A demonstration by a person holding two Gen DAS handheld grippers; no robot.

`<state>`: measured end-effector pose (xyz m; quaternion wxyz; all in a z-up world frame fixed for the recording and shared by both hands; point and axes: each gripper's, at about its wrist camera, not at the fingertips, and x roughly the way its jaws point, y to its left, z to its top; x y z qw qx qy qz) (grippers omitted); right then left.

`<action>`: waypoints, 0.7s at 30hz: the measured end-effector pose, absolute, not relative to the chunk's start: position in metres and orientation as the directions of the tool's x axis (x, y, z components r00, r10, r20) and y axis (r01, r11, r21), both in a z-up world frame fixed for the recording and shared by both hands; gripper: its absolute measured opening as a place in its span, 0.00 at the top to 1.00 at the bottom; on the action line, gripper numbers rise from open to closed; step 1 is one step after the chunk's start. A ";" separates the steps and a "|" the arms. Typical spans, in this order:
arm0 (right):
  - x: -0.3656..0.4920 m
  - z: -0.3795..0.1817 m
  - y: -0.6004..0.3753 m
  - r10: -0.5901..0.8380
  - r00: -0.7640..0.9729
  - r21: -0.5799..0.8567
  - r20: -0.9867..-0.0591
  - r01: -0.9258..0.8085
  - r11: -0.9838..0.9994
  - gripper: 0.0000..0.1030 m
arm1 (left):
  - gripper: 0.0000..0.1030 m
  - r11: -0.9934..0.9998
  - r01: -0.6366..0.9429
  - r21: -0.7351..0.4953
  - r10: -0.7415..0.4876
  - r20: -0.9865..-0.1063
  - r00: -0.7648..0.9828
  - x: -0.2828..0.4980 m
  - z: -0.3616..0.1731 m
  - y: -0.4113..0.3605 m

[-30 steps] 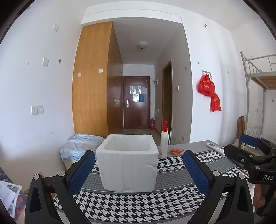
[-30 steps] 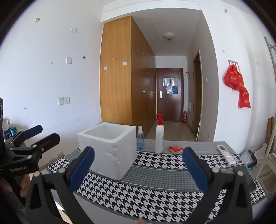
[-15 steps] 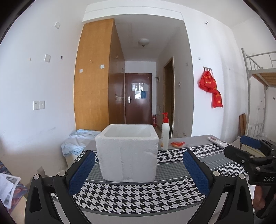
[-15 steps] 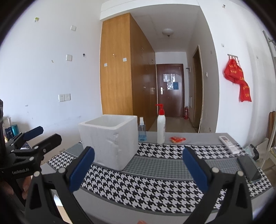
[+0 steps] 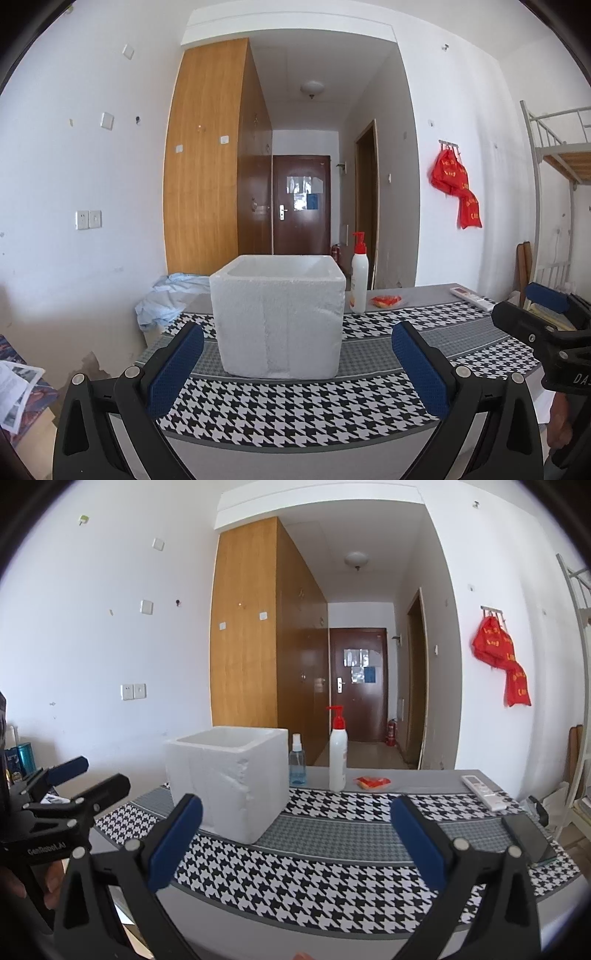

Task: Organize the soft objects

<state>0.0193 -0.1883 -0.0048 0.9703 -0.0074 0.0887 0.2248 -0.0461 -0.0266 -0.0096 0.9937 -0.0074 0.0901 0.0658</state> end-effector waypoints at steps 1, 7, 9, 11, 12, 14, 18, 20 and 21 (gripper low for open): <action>0.019 -0.006 -0.189 0.439 0.880 0.029 -0.179 -0.441 0.897 0.00 | 0.01 0.991 -0.133 -0.007 0.130 -0.181 0.975 -0.047 -0.010 -0.026; 0.019 -0.016 -0.189 0.439 0.875 0.042 -0.205 -0.440 0.897 0.00 | 0.01 0.991 -0.137 -0.001 0.135 -0.174 0.975 -0.053 -0.013 -0.026; 0.019 -0.016 -0.190 0.432 0.878 0.050 -0.205 -0.432 0.901 0.00 | 0.01 0.991 -0.137 0.009 0.137 -0.166 0.977 -0.056 -0.012 -0.028; 0.020 -0.016 -0.191 0.439 0.873 0.055 -0.212 -0.438 0.897 0.00 | 0.01 0.991 -0.135 0.011 0.135 -0.165 0.977 -0.057 -0.012 -0.029; 0.019 -0.015 -0.191 0.439 0.873 0.055 -0.210 -0.438 0.897 0.00 | 0.01 0.991 -0.133 0.010 0.133 -0.166 0.977 -0.058 -0.012 -0.029; 0.017 -0.015 -0.190 0.440 0.874 0.048 -0.207 -0.440 0.897 0.00 | 0.01 0.991 -0.134 0.012 0.135 -0.166 0.977 -0.059 -0.012 -0.028; 0.017 -0.016 -0.189 0.450 0.868 0.049 -0.211 -0.451 0.891 0.00 | 0.01 0.991 -0.137 0.014 0.137 -0.163 0.977 -0.061 -0.012 -0.027; 0.018 -0.016 -0.188 0.451 0.867 0.050 -0.212 -0.452 0.891 0.00 | 0.01 0.990 -0.138 0.015 0.138 -0.169 0.976 -0.060 -0.013 -0.027; 0.019 -0.017 -0.188 0.455 0.864 0.054 -0.216 -0.454 0.889 0.00 | 0.01 0.990 -0.137 0.016 0.137 -0.173 0.975 -0.060 -0.013 -0.027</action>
